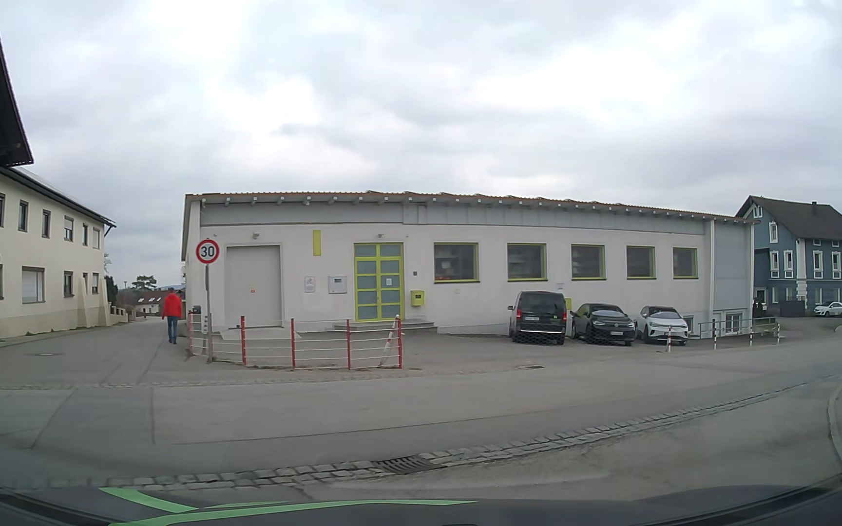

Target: Follow the waypoints while adhering to traffic rules and regulations

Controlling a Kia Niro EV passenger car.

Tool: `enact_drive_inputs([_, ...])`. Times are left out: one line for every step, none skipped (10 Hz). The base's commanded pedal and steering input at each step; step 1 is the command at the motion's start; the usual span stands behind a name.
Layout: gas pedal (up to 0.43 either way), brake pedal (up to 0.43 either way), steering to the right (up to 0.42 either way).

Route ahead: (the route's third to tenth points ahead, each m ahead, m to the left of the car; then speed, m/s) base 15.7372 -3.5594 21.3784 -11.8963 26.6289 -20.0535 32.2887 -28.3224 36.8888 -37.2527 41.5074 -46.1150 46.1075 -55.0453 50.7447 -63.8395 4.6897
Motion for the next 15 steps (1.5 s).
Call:
enact_drive_inputs([0.0,0.0,0.274])
enact_drive_inputs([0.0,0.0,0.287])
enact_drive_inputs([0.0,0.0,0.294])
enact_drive_inputs([0.0,0.0,0.299])
enact_drive_inputs([0.039,0.0,0.302])
enact_drive_inputs([0.047,0.0,0.304])
enact_drive_inputs([0.047,0.0,0.305])
enact_drive_inputs([0.059,0.0,0.308])
enact_drive_inputs([0.059,0.0,0.311])
enact_drive_inputs([0.059,0.0,0.313])
enact_drive_inputs([0.059,0.0,0.312])
enact_drive_inputs([0.079,0.0,0.309])
enact_drive_inputs([0.079,0.0,0.305])
enact_drive_inputs([0.079,0.0,0.304])
enact_drive_inputs([0.079,0.0,0.296])
